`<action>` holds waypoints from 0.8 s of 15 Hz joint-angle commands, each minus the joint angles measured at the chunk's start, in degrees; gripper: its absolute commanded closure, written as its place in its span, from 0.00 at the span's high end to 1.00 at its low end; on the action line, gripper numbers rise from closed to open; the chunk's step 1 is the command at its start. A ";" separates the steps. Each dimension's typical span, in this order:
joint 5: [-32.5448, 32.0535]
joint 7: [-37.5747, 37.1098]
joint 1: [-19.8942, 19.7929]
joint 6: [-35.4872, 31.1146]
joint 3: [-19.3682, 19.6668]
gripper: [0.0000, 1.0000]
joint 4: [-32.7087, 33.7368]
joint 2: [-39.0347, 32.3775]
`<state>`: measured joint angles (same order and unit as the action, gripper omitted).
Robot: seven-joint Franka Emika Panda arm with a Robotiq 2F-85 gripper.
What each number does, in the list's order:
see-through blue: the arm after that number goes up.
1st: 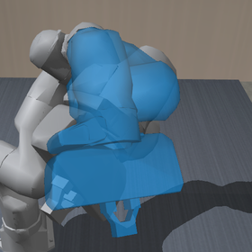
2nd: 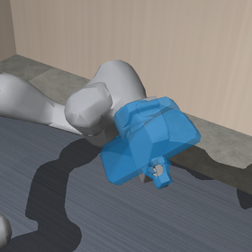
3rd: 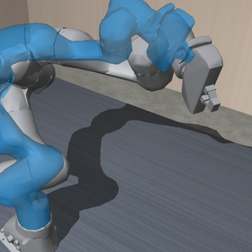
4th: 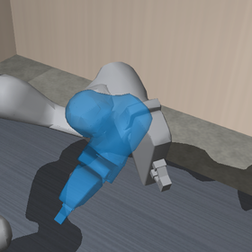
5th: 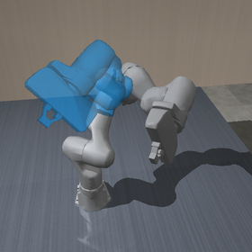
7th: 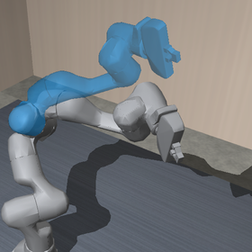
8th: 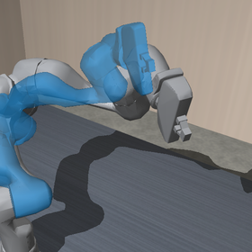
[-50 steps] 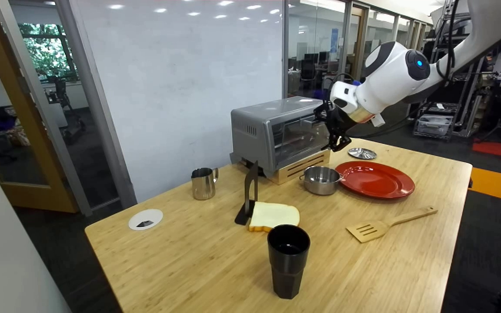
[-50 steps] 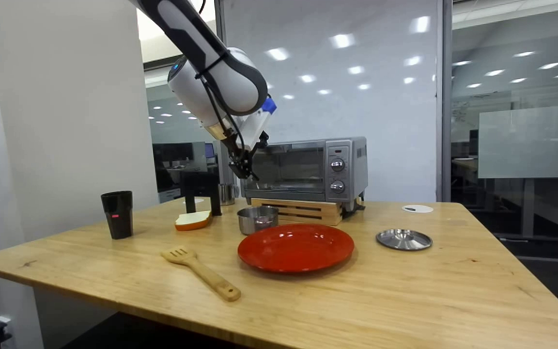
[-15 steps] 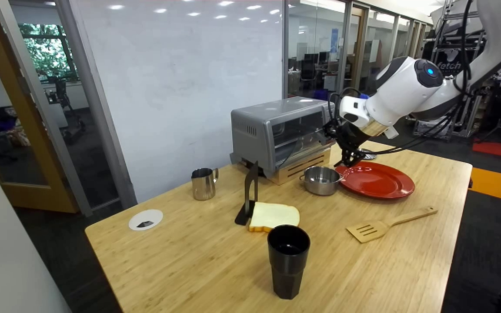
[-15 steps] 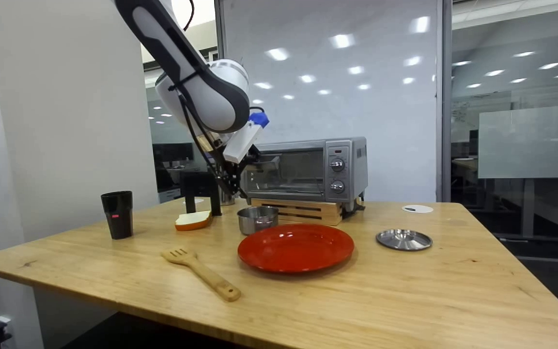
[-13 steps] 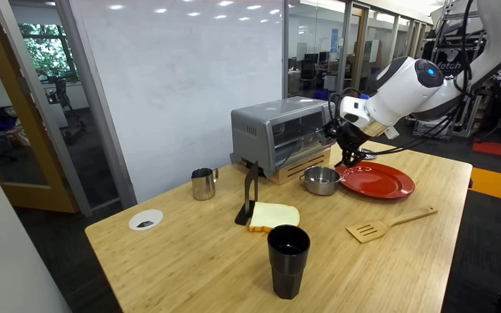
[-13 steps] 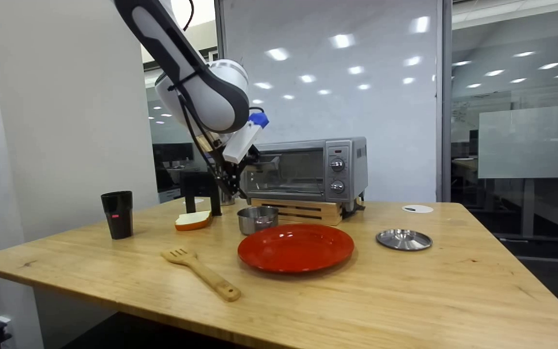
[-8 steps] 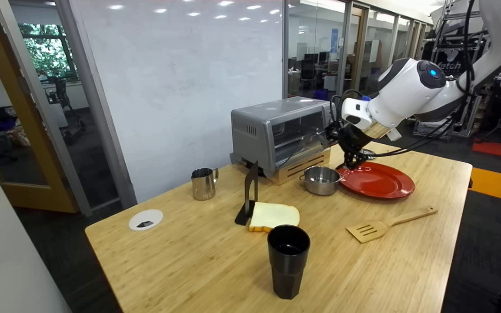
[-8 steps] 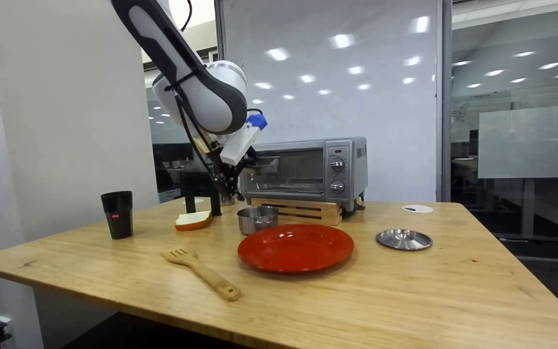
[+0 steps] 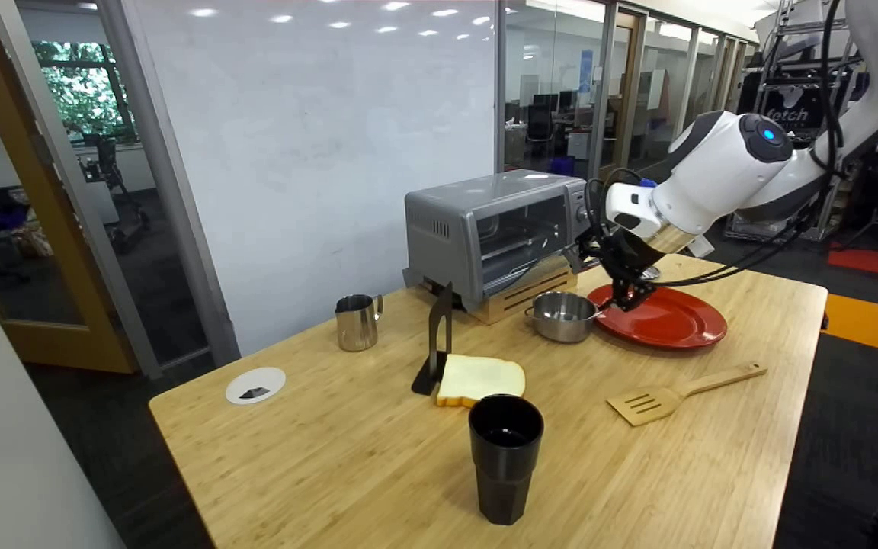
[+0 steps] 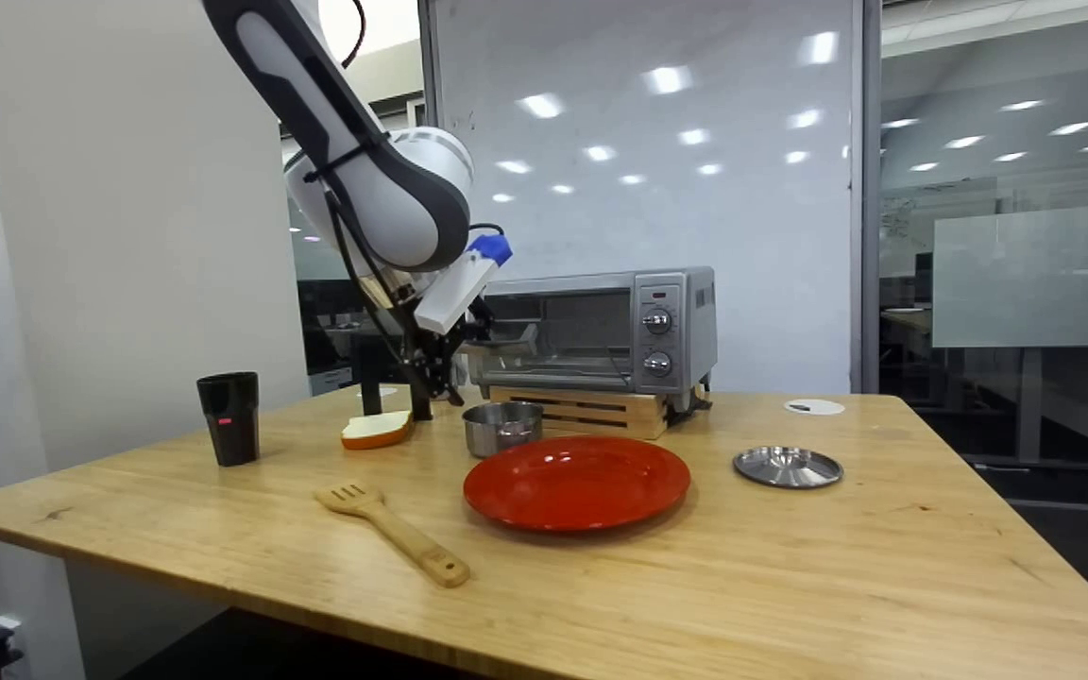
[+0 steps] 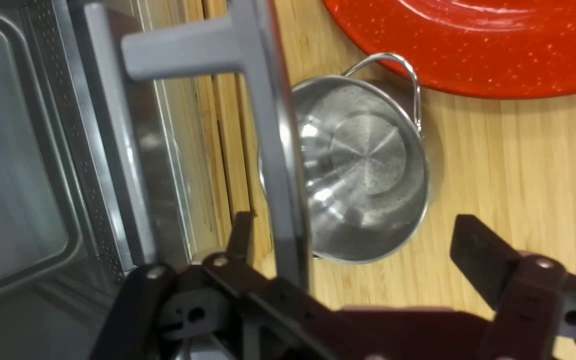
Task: Open the oven door
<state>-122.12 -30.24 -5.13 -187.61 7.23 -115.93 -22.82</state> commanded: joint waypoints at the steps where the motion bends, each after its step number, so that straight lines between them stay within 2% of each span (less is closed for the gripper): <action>1: 0.14 0.38 1.24 -0.46 1.01 1.00 -1.65 1.05; 2: 9.07 10.71 -1.82 0.72 -1.45 1.00 -4.19 1.76; 3: 2.60 2.36 1.04 -0.39 0.88 1.00 -2.39 1.18; 4: 3.96 4.27 1.03 -0.30 0.92 1.00 -2.96 1.28; 12: 4.06 4.08 1.89 -0.27 1.23 1.00 -4.43 1.22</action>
<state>-118.35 -26.64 -4.54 -187.59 7.40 -119.25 -22.64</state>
